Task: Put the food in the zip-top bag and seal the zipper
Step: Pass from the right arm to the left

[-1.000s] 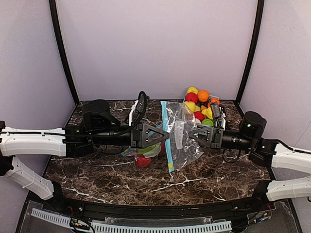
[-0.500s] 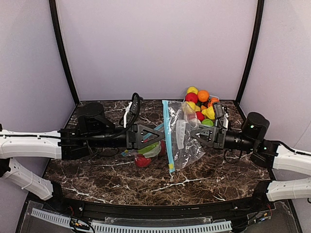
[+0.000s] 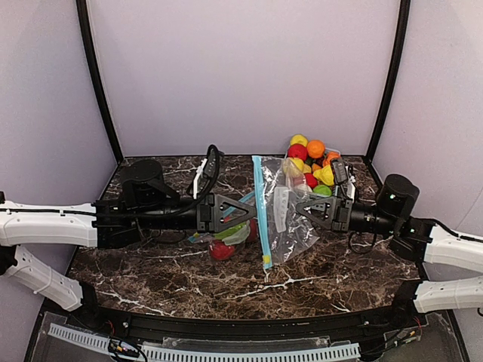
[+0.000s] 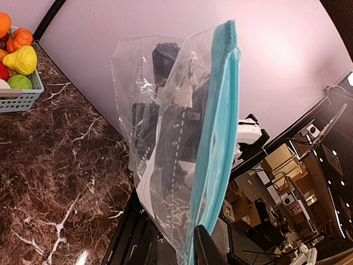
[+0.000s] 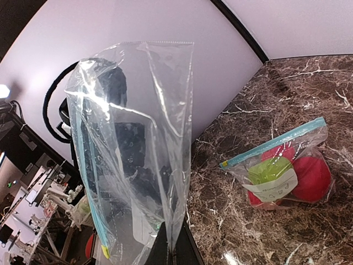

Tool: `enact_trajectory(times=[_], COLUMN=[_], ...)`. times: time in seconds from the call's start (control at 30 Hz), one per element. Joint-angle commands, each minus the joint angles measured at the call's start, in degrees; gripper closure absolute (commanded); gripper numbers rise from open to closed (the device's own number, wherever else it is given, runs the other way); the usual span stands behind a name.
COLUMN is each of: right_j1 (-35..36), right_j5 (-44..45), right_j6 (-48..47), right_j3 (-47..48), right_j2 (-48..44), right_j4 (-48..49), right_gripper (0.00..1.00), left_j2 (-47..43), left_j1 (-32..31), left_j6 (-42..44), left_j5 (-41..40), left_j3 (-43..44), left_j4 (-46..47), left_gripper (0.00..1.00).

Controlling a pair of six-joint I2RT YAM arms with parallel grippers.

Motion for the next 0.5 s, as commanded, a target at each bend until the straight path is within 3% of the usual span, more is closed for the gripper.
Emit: enact_trajectory(times=[0.0,0.47], right_j1=[-0.41,-0.39], right_j5=[-0.30,-0.74], right_j6=[0.19,-0.25], right_j3=[-0.51,-0.14], right_j2=[-0.57,0.02], right_j4=[1.70,1.49], right_gripper=[1.00,1.00], left_j2=[0.34,1.85], left_j1=[0.15,0.15], left_j6=[-0.24,-0.67], left_j5=[2.15,2.13], left_j3=[0.70,1.69], left_j4=[2.36,2.84], left_gripper=[0.77,0.79])
